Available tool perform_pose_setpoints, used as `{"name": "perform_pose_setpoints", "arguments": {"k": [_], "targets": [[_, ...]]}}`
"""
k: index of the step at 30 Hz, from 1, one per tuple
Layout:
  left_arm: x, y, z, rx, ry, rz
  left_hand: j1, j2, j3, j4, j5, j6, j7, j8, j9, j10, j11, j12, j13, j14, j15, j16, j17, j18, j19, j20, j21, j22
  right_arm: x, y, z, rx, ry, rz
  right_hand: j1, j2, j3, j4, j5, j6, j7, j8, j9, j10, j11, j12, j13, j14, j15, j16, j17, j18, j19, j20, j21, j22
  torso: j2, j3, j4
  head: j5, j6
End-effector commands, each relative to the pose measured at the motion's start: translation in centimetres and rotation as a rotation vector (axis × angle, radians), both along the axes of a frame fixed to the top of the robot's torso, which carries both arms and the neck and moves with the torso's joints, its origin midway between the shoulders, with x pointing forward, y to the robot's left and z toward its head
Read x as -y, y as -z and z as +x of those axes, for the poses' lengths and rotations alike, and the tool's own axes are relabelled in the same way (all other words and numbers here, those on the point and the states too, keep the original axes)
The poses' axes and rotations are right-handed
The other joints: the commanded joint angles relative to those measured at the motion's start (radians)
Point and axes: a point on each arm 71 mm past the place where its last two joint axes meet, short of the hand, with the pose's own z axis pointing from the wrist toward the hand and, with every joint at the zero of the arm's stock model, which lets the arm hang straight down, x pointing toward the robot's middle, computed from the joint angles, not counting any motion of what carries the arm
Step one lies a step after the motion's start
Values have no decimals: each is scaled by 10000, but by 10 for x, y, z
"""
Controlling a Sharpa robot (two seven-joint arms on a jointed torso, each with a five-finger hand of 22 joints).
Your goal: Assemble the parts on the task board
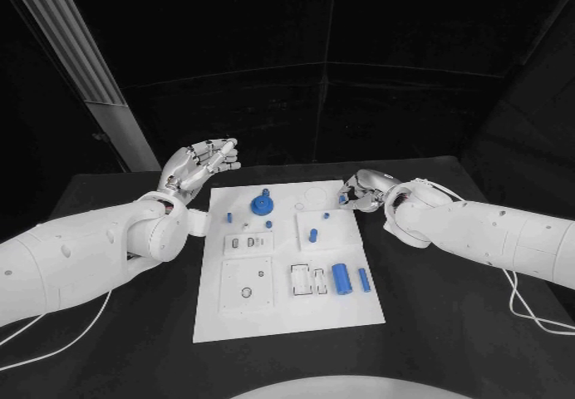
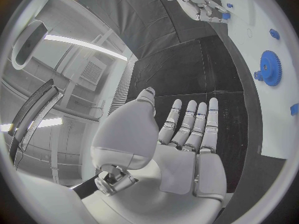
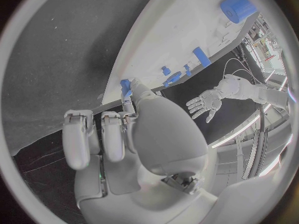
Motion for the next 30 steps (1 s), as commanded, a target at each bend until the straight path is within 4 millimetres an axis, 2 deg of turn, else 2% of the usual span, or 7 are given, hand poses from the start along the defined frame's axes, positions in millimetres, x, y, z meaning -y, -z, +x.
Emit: {"name": "perform_pose_setpoints", "arguments": {"k": [1,6,16,24,30], "targets": [[-1,-14,-3,1835,104,-668,35,54,-69,-3,43,-61,1155,57,16,-47,-3,-24,7,-45,-10,26,14,-113,-74,1,-36,-17,0,-2,0,145,46,-21,-1,-104,-66,5,-59,-99,-20,-45,-16,1022,66,21,2610,1058,64,24,2629,-151,1074,31,32,2634,3,-2,-2,-5,-11],[-1,-14,-3,1831,106,-666,35,54,-69,-3,43,-61,1155,57,16,-47,-3,-24,7,-45,-10,26,14,-113,-74,1,-36,-17,0,-2,-1,228,42,17,-89,-179,-142,61,-100,-167,-15,-51,-15,1022,62,21,2610,1058,63,24,2629,-151,1074,36,32,2634,2,-1,8,-12,-32],[-1,-14,-3,1817,98,-658,54,58,-80,-3,49,-80,1157,88,19,-51,-3,-21,7,-51,-8,32,14,-115,-86,1,-37,-21,1,-3,-1,238,66,23,-90,-182,-144,64,-99,-170,-18,-50,-14,1022,60,21,2610,1058,63,24,2629,-151,1074,36,32,2634,-8,2,5,21,-37],[0,-14,-3,1809,118,-666,54,58,-80,-3,49,-80,1157,88,19,-51,-3,-21,7,-51,-8,32,14,-115,-86,1,-37,-21,1,-2,-2,188,78,-98,14,-151,-105,19,-87,-134,-52,-17,3,1022,32,21,2610,1058,49,24,2629,-151,1074,32,32,2634,-8,-1,4,12,-68],[0,-14,-3,1808,124,-669,54,58,-80,-3,49,-80,1157,88,19,-51,-3,-21,7,-51,-8,32,14,-115,-86,1,-37,-21,2,-2,-2,200,97,-164,102,-94,-57,-17,-73,-80,-65,11,17,1022,20,21,2610,1058,38,24,2629,-151,1074,26,32,2634,-2,-1,15,3,-41]]}}
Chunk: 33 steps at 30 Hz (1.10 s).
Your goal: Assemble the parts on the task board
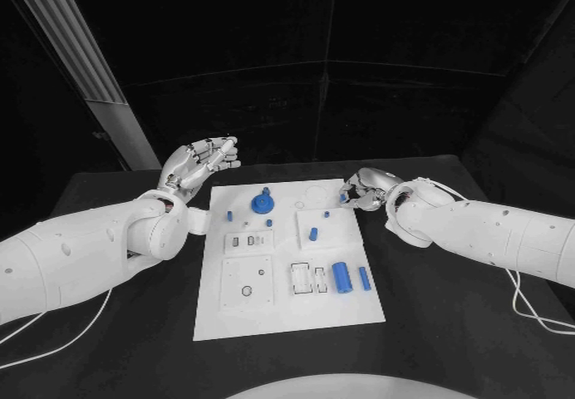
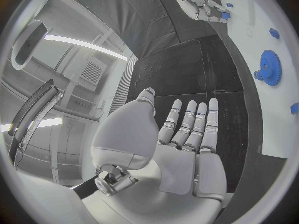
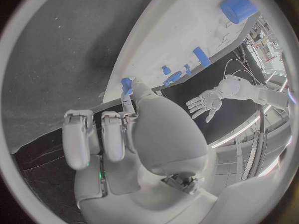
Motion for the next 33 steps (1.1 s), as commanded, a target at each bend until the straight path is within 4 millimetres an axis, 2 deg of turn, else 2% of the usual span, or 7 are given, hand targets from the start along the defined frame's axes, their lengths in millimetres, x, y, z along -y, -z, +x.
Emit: {"name": "perform_pose_setpoints", "arguments": {"k": [1,16,24,33], "targets": [[0,-14,-4,1806,134,-674,54,58,-80,-3,49,-80,1156,18,7,-51,-3,-21,7,-51,-8,32,14,-115,-87,1,-37,-10,0,-1,1,97,34,-117,128,42,35,-47,5,47,-53,44,18,1023,19,24,2615,1058,36,24,2632,-150,1074,24,32,2634,4,-6,8,-8,7],[0,-14,-4,1802,134,-673,54,58,-80,-3,49,-80,1156,18,7,-51,-3,-21,7,-51,-8,32,14,-115,-87,1,-37,-10,-1,0,1,57,9,-151,198,245,116,-31,10,446,-146,181,69,1023,-60,24,2615,1058,-11,24,2632,-150,1074,-11,32,2634,4,0,-3,19,23],[0,-14,-4,1805,129,-670,54,58,-80,-3,49,-80,1156,18,7,-51,-3,-21,7,-51,-8,32,14,-115,-87,1,-37,-10,-2,0,1,100,-69,-300,286,623,227,-37,1,1620,-210,609,229,1023,-25,24,2615,1058,16,24,2632,-150,1074,-12,32,2634,-1,6,7,28,17],[0,-14,-4,1808,127,-671,56,57,-84,-3,49,-84,1157,26,8,-51,-3,-21,7,-52,-8,33,14,-116,-89,1,-38,-11,-5,-6,1,876,-106,-122,308,643,224,-58,0,1737,-211,632,239,1023,-22,24,2615,1058,25,24,2632,-150,1074,-5,32,2634,-4,-6,-3,61,33]]}}
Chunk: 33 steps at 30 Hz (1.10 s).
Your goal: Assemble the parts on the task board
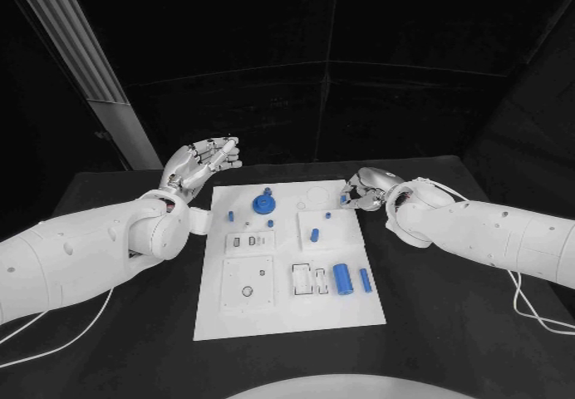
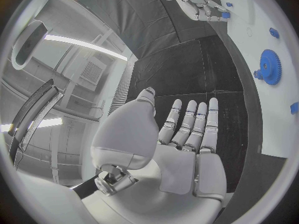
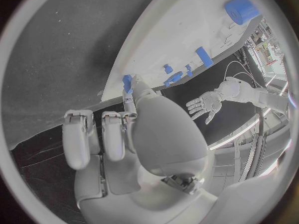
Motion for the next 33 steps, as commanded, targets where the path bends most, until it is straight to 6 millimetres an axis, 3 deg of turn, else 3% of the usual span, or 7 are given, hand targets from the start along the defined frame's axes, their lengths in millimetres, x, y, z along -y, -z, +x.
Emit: {"name": "perform_pose_setpoints", "arguments": {"k": [1,6,13,21,27,33], "targets": [[0,-14,-4,1808,117,-668,63,57,-95,-1,50,-97,1157,46,12,-54,-2,-19,8,-56,-7,38,14,-117,-97,1,-38,-16,-2,-6,0,820,-84,144,15,106,29,-3,70,197,-107,24,106,1024,-19,24,2618,1058,26,24,2633,-150,1074,-4,32,2634,0,-9,-10,18,24],[-1,-14,-4,1807,101,-661,63,57,-95,-1,50,-97,1157,46,12,-54,-2,-19,8,-56,-7,38,14,-117,-97,1,-38,-16,-5,-15,-2,1815,-228,541,11,88,12,-7,73,233,-85,24,106,1024,-4,24,2618,1058,31,24,2633,-150,1074,-1,32,2634,-8,-7,-27,89,20],[-1,-14,-4,1805,98,-655,63,57,-95,-1,50,-97,1157,46,12,-54,-2,-19,8,-56,-7,38,14,-117,-97,1,-38,-16,-13,-29,-11,2605,-489,1231,14,78,-8,-12,87,312,-43,28,108,1024,30,24,2618,1058,49,24,2633,-150,1074,9,32,2634,-13,-16,12,157,-6],[0,-14,-3,1805,106,-653,63,57,-95,-1,50,-97,1157,46,12,-54,-2,-19,8,-56,-7,38,14,-117,-97,1,-38,-16,-45,-40,-25,2098,-1155,1975,6,80,-31,-6,105,410,3,33,111,1024,69,24,2618,1058,77,24,2633,-150,1074,27,32,2634,-5,-18,10,290,-114],[1,-14,-3,1803,114,-653,63,57,-95,-1,50,-97,1157,46,12,-54,-2,-19,8,-56,-7,38,14,-117,-97,1,-38,-16,-79,-42,-37,1330,-1832,2319,3,58,-55,-11,109,446,49,23,107,1024,104,24,2618,1058,99,24,2633,-150,1074,41,32,2634,-13,-17,6,545,-209],[2,-14,-3,1804,122,-652,63,57,-95,-1,50,-97,1157,46,12,-54,-2,-19,8,-56,-7,38,14,-117,-97,1,-38,-16,-112,-41,-49,556,-2415,2284,38,70,-52,-40,126,502,101,12,104,1024,149,24,2618,1058,133,24,2633,-150,1074,64,32,2634,-19,-16,11,937,-359]]}}
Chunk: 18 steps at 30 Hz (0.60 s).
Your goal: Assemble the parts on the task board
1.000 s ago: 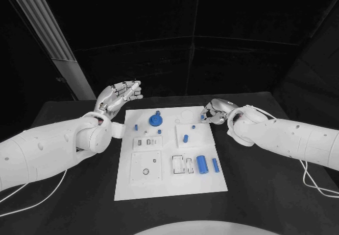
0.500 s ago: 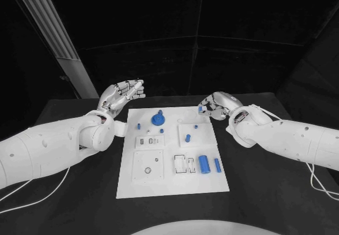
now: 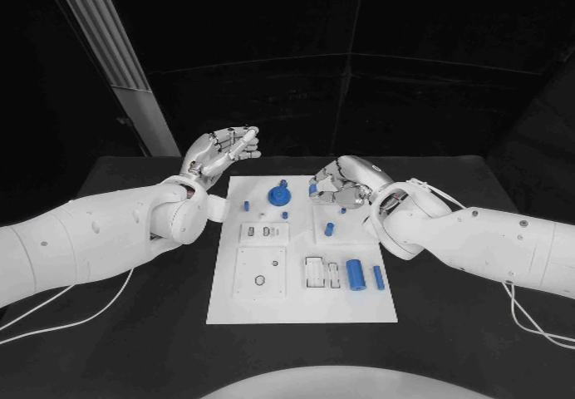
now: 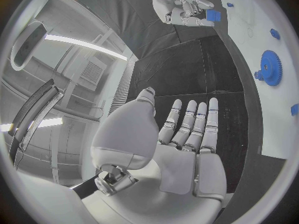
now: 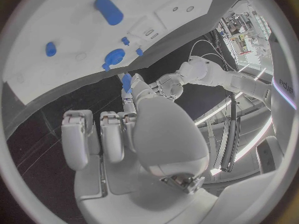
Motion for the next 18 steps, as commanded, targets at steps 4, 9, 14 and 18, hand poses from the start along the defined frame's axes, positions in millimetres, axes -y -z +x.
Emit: {"name": "perform_pose_setpoints", "arguments": {"k": [4,9,14,18], "targets": [[0,-14,-3,1801,91,-646,63,57,-40,0,50,-61,1121,46,14,-54,-2,-18,8,-56,-7,38,15,-118,-97,1,-38,-9,-27,4,-8,-916,-470,-652,41,63,-35,-41,58,342,-55,29,103,1023,94,24,2616,1059,73,24,2634,-151,1074,74,32,2634,-1,3,-5,401,-157],[1,-14,-2,1810,93,-640,72,60,-48,-1,53,-71,1122,67,16,-53,-1,-15,8,-57,-6,43,15,-119,-104,2,-38,-12,-46,4,-13,-1011,-720,-1046,45,56,-43,-53,58,354,-25,16,98,1023,117,24,2616,1059,92,24,2634,-151,1074,87,32,2634,3,-4,-8,522,-221],[3,-14,-2,1815,123,-650,74,61,-49,-1,54,-73,1122,70,16,-53,-1,-14,8,-57,-6,44,15,-119,-105,2,-38,-12,-65,5,-17,-1024,-912,-1491,53,50,-54,-80,71,358,58,-32,79,1023,186,24,2616,1059,150,24,2634,-151,1074,125,32,2634,14,-3,0,456,-216],[4,-14,-2,1817,132,-652,76,62,-50,-1,55,-76,1122,73,17,-54,-1,-14,8,-58,-6,44,15,-120,-107,2,-38,-12,-74,8,-17,-1033,-907,-1683,75,60,-46,-108,101,370,90,-57,70,1023,222,24,2616,1059,185,24,2634,-151,1074,151,32,2634,15,-1,-13,456,-249]]}}
